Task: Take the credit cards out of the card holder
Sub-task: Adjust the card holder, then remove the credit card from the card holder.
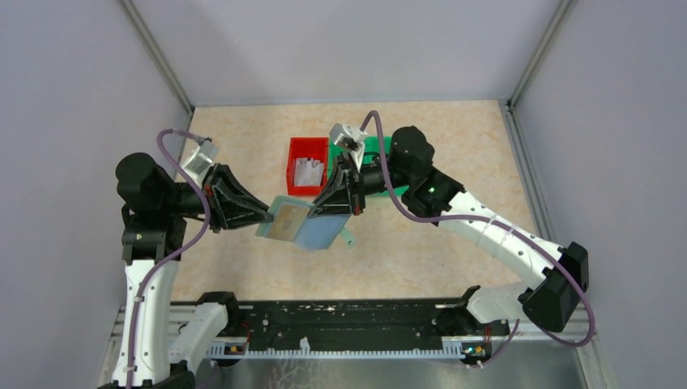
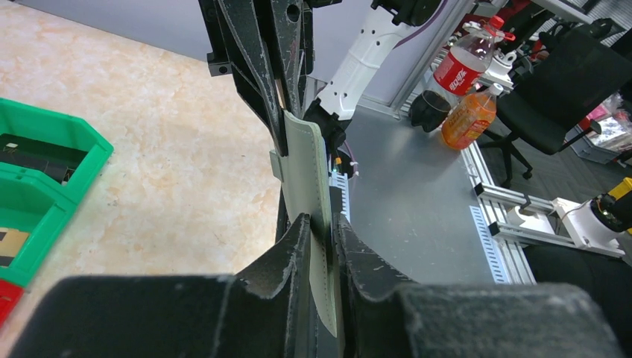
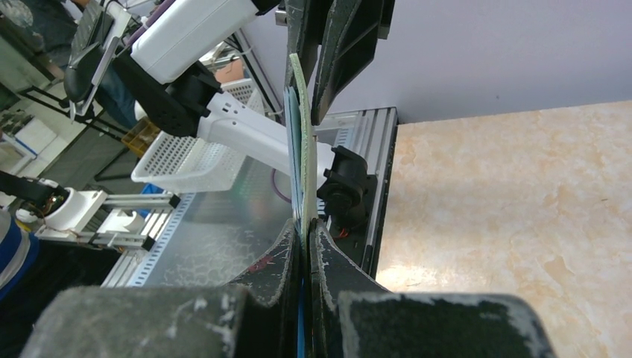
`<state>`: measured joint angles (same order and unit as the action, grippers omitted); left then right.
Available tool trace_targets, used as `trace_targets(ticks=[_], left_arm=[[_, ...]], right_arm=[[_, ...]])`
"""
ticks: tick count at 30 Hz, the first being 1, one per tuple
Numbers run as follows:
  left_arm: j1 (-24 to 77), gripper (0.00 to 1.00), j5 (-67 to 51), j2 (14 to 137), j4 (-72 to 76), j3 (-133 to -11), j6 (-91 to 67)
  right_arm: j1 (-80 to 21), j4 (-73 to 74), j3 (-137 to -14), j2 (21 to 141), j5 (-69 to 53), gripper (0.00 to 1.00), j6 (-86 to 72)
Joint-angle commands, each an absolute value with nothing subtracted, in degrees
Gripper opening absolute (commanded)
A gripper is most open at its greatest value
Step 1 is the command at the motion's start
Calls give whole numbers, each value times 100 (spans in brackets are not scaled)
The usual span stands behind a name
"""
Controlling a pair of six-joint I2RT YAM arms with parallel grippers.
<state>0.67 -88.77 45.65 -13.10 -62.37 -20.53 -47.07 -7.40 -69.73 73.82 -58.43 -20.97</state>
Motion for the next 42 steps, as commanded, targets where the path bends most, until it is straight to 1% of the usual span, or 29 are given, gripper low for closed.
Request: trace_targets(ticks=[1,8,15,19,23,24,26,28,37,38,39,42], left_arm=[[100,20,-9833,4467,-1367,-6364,-1762],[93,14,-9728,4518,-1315,-6388,-1811],[95,14,-9615,4469,-1379,-6379,-1780],[101,14,-9346,4336,-1379,-6247,-1715],[96,16,-8936,4197,-1375,-6021,-1714],[98,19,-8895,4167,-1358,-5961,-1714],[97,28,-8835,4105,-1345,-5877,-1751],[94,32,-8840,4071,-1284,-5802,-1823],[102,33,-8765,4061,-916,-5695,-2149],[102,33,-8763,4062,-878,-5688,-2179],[97,33,-8747,4073,-857,-5679,-2203],[99,31,-8758,4069,-831,-5665,-2169]], right_arm=[[-4685,-1236,-6971,7127,-6000,0,-2069],[-4685,-1418,-6832,7029,-6103,0,-2065],[-4685,-1457,-6823,7033,-6080,0,-2058],[-4685,-1806,-6798,7085,-6077,0,-2296],[-4680,-2299,-6799,7215,-6062,0,-2635],[-4692,-2393,-6801,7242,-6042,0,-2697],[-4711,-2561,-6807,7302,-5986,0,-2804],[-4737,-2659,-6822,7361,-5893,0,-2843],[-5055,-2920,-6848,7618,-5531,0,-2753],[-5119,-2965,-6826,7634,-5465,2,-2713],[-5165,-2995,-6813,7649,-5396,7,-2663],[-5265,-3249,-6714,7668,-5315,12,-2619]])
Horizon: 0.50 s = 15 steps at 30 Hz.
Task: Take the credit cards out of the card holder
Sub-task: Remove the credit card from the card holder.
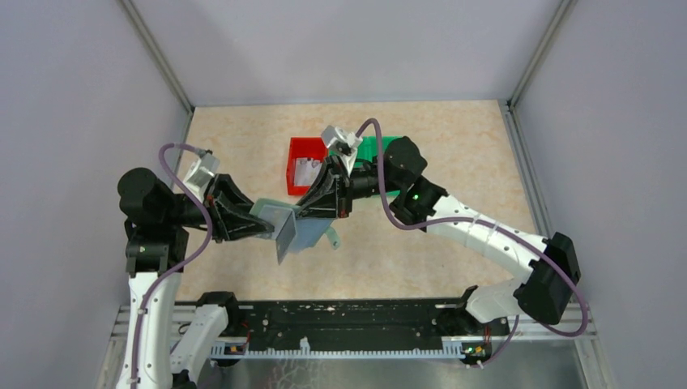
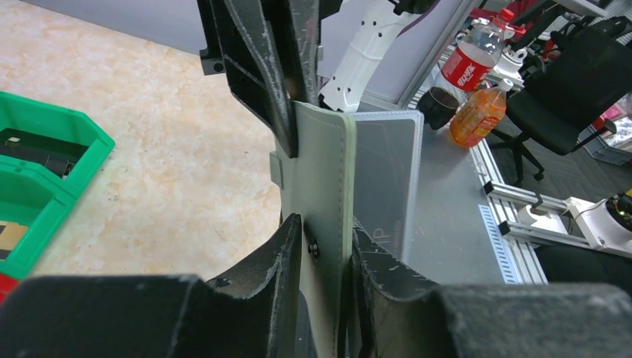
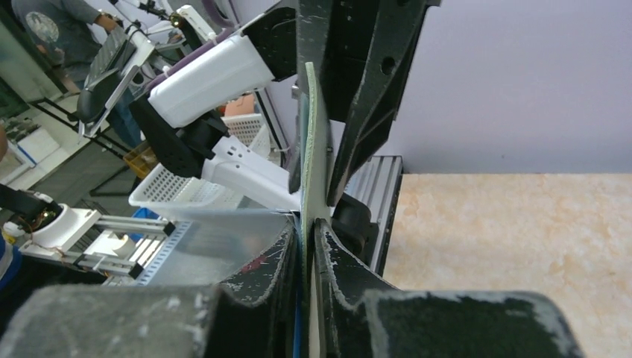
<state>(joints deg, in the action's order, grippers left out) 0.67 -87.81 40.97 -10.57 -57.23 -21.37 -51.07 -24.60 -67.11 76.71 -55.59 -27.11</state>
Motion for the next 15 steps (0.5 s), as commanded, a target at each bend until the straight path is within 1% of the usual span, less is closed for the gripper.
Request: trace_targets(ticks=[1,3,5,8,10,12,14,15], left_arm=[[101,29,-8753,4069,-834,-5673,-2151],[97,24,-8718,4058,-835,-5698,-2109],[98,17,-8675,4050,-835,-5732,-2014],[97,9,-8611,4041,-832,-5801,-1857],[96,4,-8605,4034,-835,-5845,-1806],[96,0,-8592,4028,-840,-5876,-1750],[97,0,-8558,4019,-919,-5915,-1615],[96,0,-8538,4017,-968,-5941,-1538]], right_arm=[[-5271,-3407,-6683,7673,-5327,14,-2652],[-5266,-3522,-6653,7649,-5348,18,-2688],[-5273,-3532,-6615,7586,-5378,25,-2631],[-5255,-3280,-6566,7433,-5331,33,-2400],[-5199,-2871,-6582,7295,-5269,43,-2142],[-5073,-2378,-6565,7093,-5090,52,-1843],[-4916,-1960,-6524,6836,-4735,66,-1607],[-4829,-1762,-6506,6706,-4506,70,-1502]])
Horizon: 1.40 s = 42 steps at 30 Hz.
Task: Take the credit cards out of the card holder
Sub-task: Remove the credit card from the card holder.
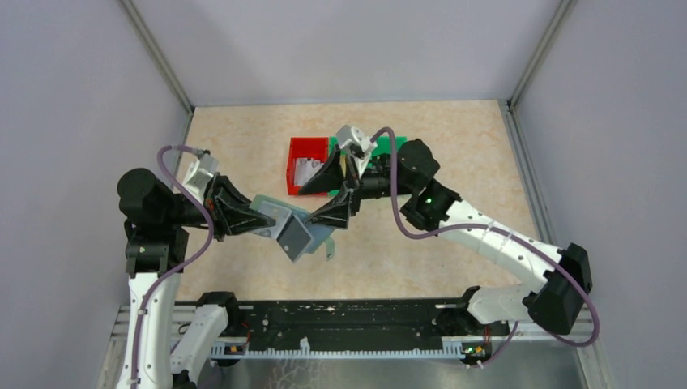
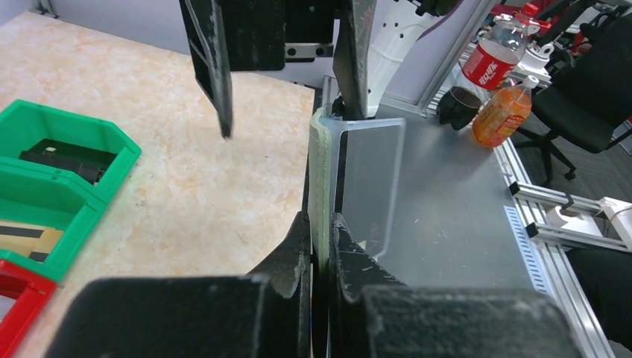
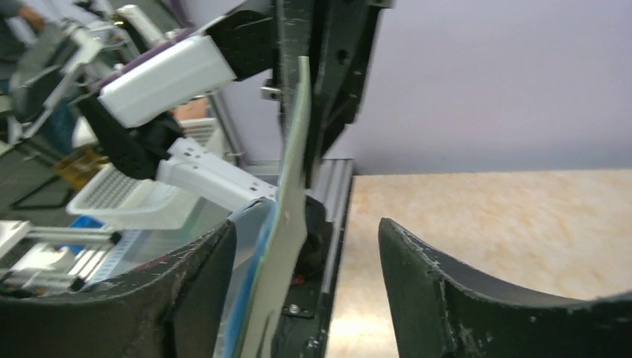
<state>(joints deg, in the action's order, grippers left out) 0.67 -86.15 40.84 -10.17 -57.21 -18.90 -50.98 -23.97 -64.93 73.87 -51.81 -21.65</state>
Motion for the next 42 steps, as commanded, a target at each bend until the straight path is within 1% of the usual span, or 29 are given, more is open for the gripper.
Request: trace_targets(ticks=[1,3,7,9,11,14,16,18,26,28,30,33,35,38,42], left_arm=[[95,0,-8527,4010,-1010,-5966,-1478],[94,0,-8534,4006,-1137,-6012,-1273],[97,0,-8526,3969,-1322,-6054,-1005],[97,0,-8526,3948,-1350,-6049,-944],[98,0,-8526,3938,-1396,-6047,-871],[99,0,-8518,3955,-1467,-6041,-792],[97,0,-8518,3964,-1552,-6047,-715],[92,0,-8546,3973,-1610,-6047,-666],[99,0,-8632,3979,-1878,-6025,-449],[98,0,-8657,4001,-2073,-6065,-268],[99,0,-8640,4059,-2434,-6167,98],[98,0,-8617,4133,-2879,-6314,502],[96,0,-8602,4144,-2966,-6360,597],[95,0,-8483,4133,-2979,-6380,677],[96,0,-8387,4151,-2989,-6392,727]], right_arm=[[-4751,-1541,-6519,6601,-4240,73,-1387],[-4593,-1217,-6583,6461,-3842,78,-1346],[-4526,-1016,-6829,6452,-3330,80,-1555],[-4567,-1361,-6811,6585,-3386,80,-2028],[-4733,-1581,-6819,6765,-3617,87,-2269],[-5214,-1534,-6902,6959,-3715,89,-1950],[-5359,-1563,-7016,7143,-3957,90,-1961],[-5387,-1802,-7026,7284,-4108,88,-2162],[-5419,-2319,-7146,7781,-4742,71,-2710],[-5421,-2246,-7184,7829,-4853,69,-2711],[-5414,-1857,-7275,7777,-4739,68,-2451],[-5306,-1267,-7359,7505,-4459,73,-2007],[-5082,-976,-7415,7286,-4478,76,-1884],[-4593,-830,-7417,6865,-4666,82,-1821],[-4504,-693,-7510,6556,-4651,87,-1671]])
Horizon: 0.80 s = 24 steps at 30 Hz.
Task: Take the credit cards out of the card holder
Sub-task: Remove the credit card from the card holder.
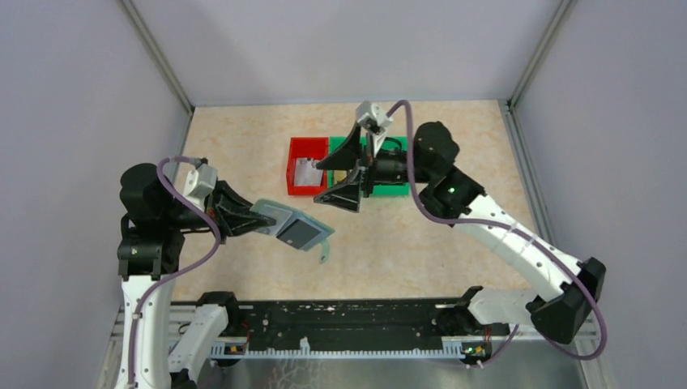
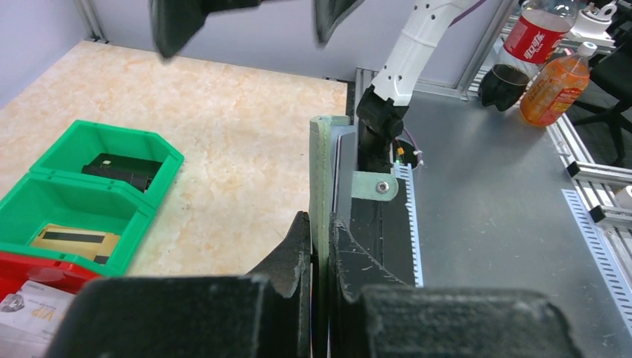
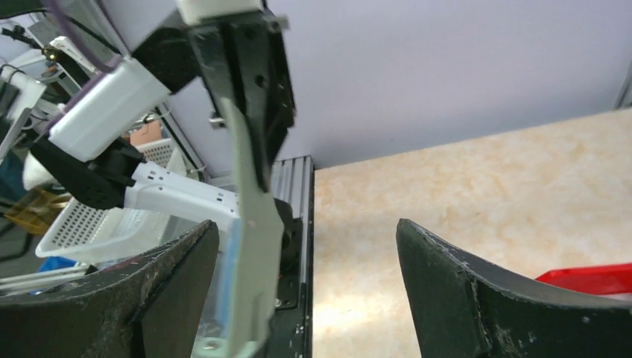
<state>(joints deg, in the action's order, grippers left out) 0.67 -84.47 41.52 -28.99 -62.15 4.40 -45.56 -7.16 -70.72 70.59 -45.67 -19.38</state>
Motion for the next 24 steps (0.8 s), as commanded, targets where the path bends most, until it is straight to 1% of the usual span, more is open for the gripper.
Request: trace_targets(ticks=[1,4,7,9,12,14,15,17,20,21,22,23,24], left_arm=[[93,0,-8331,4149,-2989,-6401,741],[99,0,-8220,4157,-2988,-6449,789],[92,0,-8160,4166,-2988,-6515,776],[97,0,-8188,4168,-2993,-6546,721],[97,0,-8378,4187,-2997,-6566,594],[97,0,-8510,4199,-2996,-6563,480],[95,0,-8594,4201,-2997,-6552,425],[96,0,-8790,4218,-2997,-6525,333],[92,1,-8923,4256,-2985,-6470,192],[101,9,-8961,4281,-2980,-6455,151],[104,19,-9009,4299,-2980,-6449,119],[96,27,-9051,4324,-2961,-6444,66],[97,32,-9110,4351,-2900,-6436,17]], right_arm=[[-4509,-755,-7511,6574,-4599,88,-1765],[-4670,-996,-7478,6756,-4242,88,-2038],[-5294,-678,-7558,7090,-3693,89,-1592],[-5539,-507,-7730,7390,-3638,89,-1438],[-5599,-807,-7743,7713,-3926,83,-1675],[-5607,-1050,-7771,7879,-4199,75,-1917],[-5612,-1166,-7784,7954,-4320,68,-2056],[-5607,-1443,-7764,8051,-4564,55,-2299],[-5607,-1917,-7616,8083,-4831,31,-2670],[-5607,-2014,-7559,8067,-4919,22,-2725],[-5607,-2115,-7483,8025,-5006,19,-2754],[-5607,-2250,-7384,7965,-5095,15,-2790],[-5601,-2405,-7267,7912,-5153,11,-2815]])
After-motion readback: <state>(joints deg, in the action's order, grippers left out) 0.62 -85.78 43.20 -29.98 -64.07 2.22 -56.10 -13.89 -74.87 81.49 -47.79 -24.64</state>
